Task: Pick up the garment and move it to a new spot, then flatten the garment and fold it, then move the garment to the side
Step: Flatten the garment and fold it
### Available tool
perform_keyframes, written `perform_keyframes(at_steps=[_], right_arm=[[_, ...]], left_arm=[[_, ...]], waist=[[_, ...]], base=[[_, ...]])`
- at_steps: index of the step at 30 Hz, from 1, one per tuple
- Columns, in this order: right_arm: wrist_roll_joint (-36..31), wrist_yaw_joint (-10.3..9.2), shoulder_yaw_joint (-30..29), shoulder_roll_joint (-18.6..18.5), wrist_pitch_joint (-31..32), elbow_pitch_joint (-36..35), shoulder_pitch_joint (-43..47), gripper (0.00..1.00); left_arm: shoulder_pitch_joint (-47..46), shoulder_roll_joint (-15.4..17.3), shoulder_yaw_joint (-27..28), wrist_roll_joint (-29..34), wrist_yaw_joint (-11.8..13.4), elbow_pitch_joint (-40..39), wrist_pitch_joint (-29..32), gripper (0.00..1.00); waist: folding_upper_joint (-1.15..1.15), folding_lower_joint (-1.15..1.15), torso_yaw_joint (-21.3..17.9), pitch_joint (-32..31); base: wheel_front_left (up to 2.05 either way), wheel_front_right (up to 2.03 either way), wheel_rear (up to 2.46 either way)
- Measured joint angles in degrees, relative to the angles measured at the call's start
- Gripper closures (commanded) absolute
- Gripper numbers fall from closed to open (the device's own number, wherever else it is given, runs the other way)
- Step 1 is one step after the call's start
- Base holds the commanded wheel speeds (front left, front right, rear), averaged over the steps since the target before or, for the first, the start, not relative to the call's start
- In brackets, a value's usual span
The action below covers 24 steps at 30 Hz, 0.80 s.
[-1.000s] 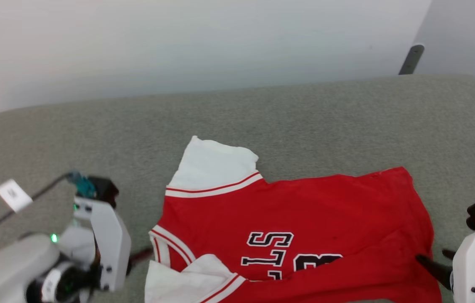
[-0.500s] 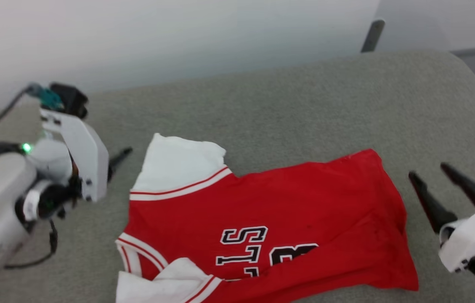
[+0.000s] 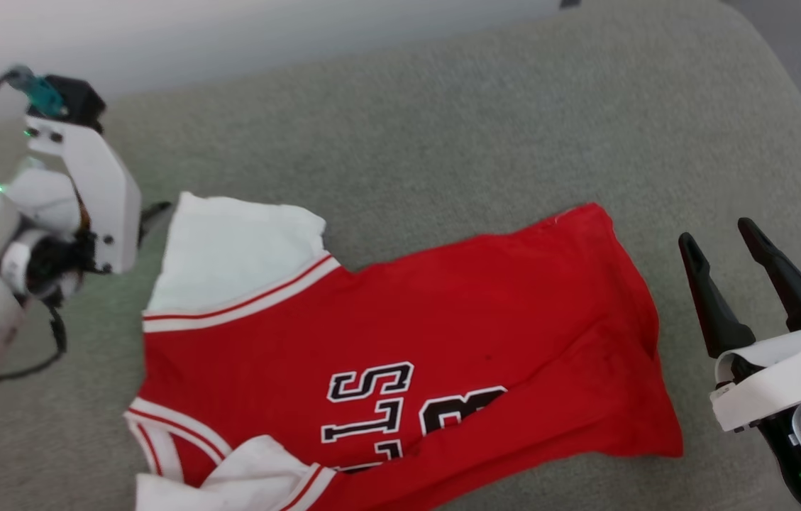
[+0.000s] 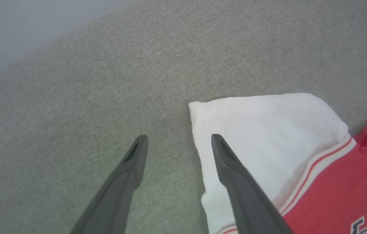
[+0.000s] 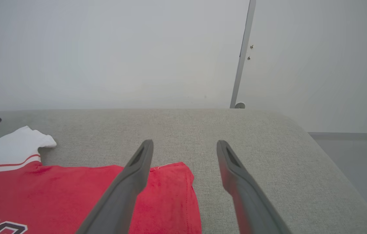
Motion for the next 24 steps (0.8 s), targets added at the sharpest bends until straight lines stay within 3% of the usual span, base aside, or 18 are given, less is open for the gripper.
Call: perform_keyframes(at_steps=[14,15,24], right_arm=[[-0.3,0.00,-0.2,1.4,-0.2,0.7,-1.1,0.00],[-0.2,0.00,-0.2,1.4,-0.1,0.7,-1.3,0.00],[2.8,0.00,0.6,1.0,6.6,0.8,-5.1,0.00]], left_arm=[[-5.1,-5.2,-0.5,-1.6,-1.5,11.4,7.9,0.02],[-5.4,-5.5,-0.6,-1.8,-1.6,11.7,8.7,1.00],[-5.8,-7.3,-0.4,-3.7,-2.2,12.1,11.7,1.00]], waist=[[0.00,0.00,-2.8,7.0],[0.00,0.00,-2.7,7.1],[0.00,0.00,-1.8,7.5]], base=[[0.00,0.00,0.00],[0.00,0.00,0.00],[0.00,0.00,0.00]])
